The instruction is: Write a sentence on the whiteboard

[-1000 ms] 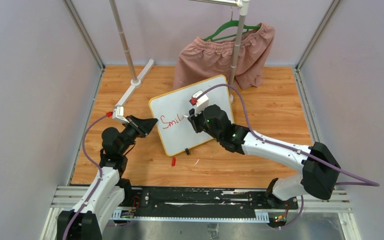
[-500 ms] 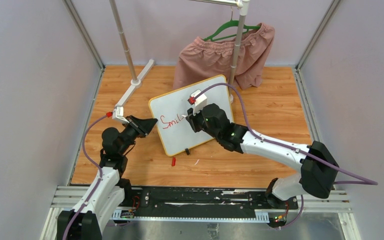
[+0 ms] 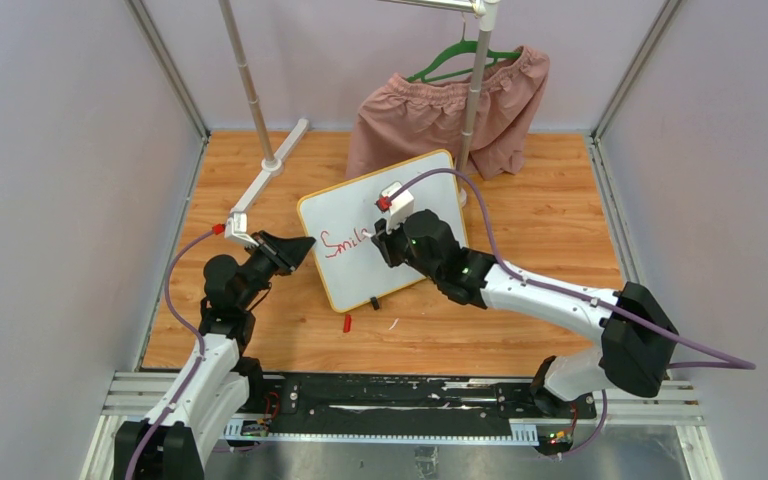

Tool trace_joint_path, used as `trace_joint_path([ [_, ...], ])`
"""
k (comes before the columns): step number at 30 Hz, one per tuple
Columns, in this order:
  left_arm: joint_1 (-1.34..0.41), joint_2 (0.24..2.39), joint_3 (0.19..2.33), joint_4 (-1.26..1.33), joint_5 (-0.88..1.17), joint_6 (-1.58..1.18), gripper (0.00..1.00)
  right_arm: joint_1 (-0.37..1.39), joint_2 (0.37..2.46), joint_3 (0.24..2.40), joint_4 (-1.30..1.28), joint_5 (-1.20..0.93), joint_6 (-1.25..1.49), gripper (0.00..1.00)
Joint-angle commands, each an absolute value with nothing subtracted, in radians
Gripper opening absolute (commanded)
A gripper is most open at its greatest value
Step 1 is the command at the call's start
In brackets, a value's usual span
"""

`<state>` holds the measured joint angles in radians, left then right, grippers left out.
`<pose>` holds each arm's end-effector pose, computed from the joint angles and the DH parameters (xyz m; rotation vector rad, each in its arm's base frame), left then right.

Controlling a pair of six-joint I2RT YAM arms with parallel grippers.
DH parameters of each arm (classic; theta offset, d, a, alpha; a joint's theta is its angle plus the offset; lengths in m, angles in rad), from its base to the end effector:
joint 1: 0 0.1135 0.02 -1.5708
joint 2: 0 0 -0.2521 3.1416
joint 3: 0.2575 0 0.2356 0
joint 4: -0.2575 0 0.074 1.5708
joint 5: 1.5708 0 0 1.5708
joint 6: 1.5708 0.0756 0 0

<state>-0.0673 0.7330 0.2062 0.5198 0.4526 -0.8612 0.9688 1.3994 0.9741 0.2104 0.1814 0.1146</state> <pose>0.1991 -0.0466 0.2185 -0.2885 1.6593 -1.0680 0.2118 0.2842 0.2909 -0.6324 1.7112 0.6136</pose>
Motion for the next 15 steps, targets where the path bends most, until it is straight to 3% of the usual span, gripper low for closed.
trace_joint_path([
  [1, -0.065, 0.727, 0.204, 0.533, 0.480, -0.867, 0.00, 0.976, 1.392, 0.944, 0.203, 0.185, 0.125, 0.00],
  [15, -0.064, 0.729, 0.206, 0.533, 0.481, -0.868, 0.00, 0.976, 1.357, 0.901, 0.197, 0.204, 0.131, 0.00],
])
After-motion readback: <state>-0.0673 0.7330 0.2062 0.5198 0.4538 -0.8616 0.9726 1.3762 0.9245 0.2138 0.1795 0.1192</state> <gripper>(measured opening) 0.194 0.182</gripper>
